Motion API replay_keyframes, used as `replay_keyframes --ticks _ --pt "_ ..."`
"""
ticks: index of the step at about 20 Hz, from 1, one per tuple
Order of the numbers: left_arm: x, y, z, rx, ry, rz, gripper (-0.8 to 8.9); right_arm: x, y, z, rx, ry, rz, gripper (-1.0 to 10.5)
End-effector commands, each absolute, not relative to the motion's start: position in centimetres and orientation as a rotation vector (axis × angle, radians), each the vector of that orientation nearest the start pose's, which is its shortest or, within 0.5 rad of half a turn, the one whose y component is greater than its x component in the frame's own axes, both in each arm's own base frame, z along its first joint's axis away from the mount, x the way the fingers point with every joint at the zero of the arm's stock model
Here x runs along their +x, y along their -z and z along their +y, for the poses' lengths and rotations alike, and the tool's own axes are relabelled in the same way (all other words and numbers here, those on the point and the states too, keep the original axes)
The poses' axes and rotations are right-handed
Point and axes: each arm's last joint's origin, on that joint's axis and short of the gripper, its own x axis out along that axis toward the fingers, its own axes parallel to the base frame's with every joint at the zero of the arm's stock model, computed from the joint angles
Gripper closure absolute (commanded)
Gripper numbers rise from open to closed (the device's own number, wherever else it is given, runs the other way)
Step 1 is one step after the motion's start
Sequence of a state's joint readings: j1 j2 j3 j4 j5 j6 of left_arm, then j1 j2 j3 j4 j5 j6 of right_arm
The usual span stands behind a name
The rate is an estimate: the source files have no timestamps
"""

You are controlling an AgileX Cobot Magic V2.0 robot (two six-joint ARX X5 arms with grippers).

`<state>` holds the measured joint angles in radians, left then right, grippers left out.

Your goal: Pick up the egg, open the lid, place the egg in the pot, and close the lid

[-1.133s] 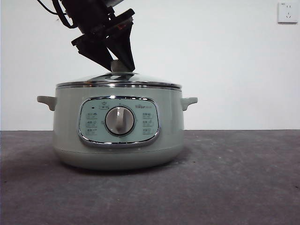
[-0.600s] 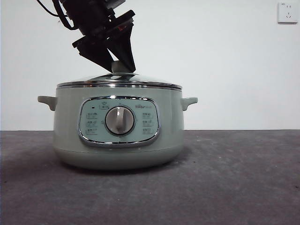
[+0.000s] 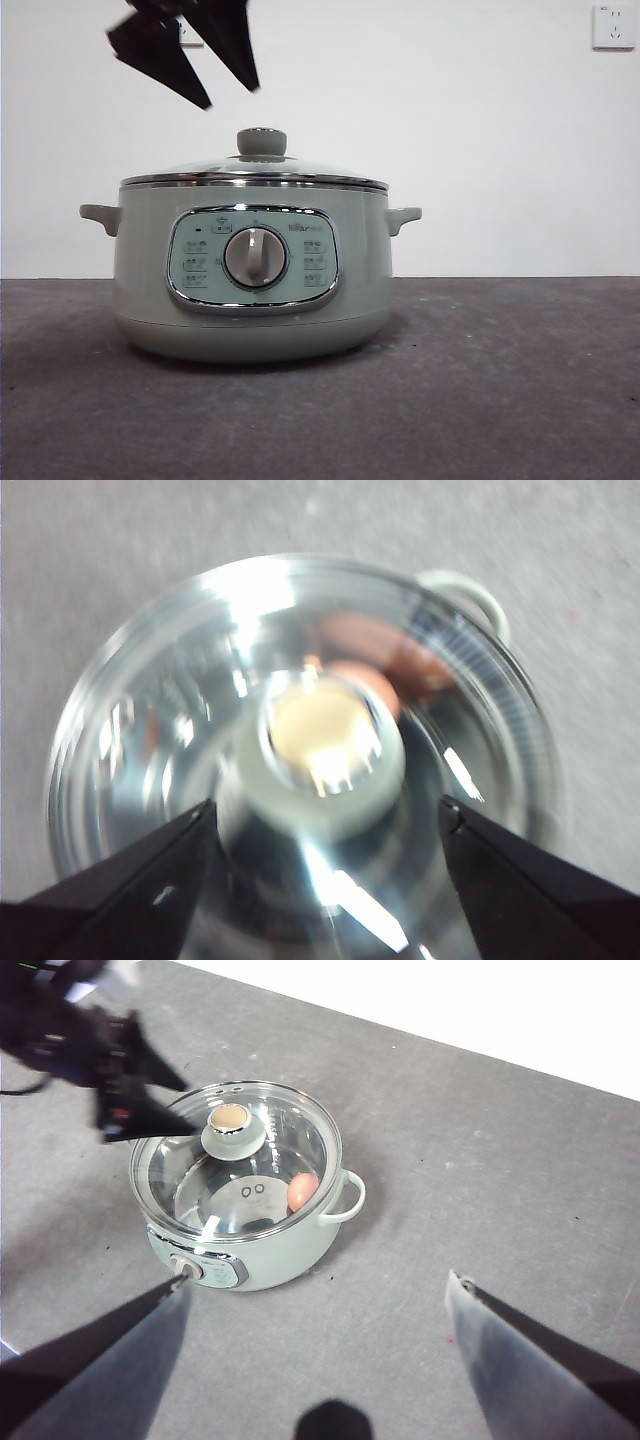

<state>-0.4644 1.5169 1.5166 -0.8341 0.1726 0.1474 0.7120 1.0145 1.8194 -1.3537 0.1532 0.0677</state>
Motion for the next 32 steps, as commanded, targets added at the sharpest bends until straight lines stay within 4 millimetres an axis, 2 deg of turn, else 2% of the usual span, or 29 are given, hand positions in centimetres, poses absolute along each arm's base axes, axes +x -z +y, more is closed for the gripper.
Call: replay_keyframes --ticks 1,6,10,18,32 --pt "26.1 -36.6 -13.7 0.207 0.696 0.822 4.6 7.1 -49.3 5.6 -0.176 -0.523 0.552 5.1" --pt "21.5 -39.7 -11.8 0.137 0.794 0.79 8.3 7.8 -49.1 6.2 -0.184 -0.528 0.576 5.3" --pt "19.0 -41.3 -10.6 0.128 0.802 0.74 8.22 8.1 -49.0 6.4 -0.188 -0.527 0.585 9.5" --pt "16.7 -42.2 -9.4 0.12 0.8 0.73 8.22 8.2 -49.0 6.5 -0.188 -0.528 0.59 9.6" --pt "16.5 -42.3 -9.4 0.12 0.8 0.726 8.17 8.7 -48.9 6.9 -0.194 -0.504 0.601 9.5"
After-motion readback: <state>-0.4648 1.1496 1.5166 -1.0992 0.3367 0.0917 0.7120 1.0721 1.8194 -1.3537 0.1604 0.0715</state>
